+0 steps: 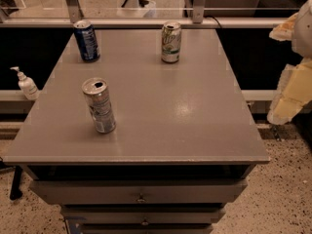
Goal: Move redbull can near 7up can
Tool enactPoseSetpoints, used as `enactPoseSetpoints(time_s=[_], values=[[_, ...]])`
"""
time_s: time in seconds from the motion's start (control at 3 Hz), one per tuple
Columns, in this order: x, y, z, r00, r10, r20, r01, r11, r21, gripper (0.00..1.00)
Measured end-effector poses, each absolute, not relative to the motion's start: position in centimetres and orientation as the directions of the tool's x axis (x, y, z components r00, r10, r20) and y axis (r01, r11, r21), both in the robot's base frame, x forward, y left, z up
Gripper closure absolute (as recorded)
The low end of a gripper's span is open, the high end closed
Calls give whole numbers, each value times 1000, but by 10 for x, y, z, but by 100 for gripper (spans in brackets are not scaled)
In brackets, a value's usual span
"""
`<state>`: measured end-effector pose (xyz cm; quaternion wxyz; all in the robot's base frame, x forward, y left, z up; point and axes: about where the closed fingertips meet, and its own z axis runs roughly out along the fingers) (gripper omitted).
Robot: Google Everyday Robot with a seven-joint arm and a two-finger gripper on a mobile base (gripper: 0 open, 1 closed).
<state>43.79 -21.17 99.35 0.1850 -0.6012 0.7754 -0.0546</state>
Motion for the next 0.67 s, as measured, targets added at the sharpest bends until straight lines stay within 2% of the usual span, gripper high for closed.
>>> enactPoseSetpoints(time_s=[0.33,0.67], values=[[438,-212,994,-209,-953,-221,-912,271,-307,0],[449,-202,991,-199,-928,-317,-914,292,-282,0]])
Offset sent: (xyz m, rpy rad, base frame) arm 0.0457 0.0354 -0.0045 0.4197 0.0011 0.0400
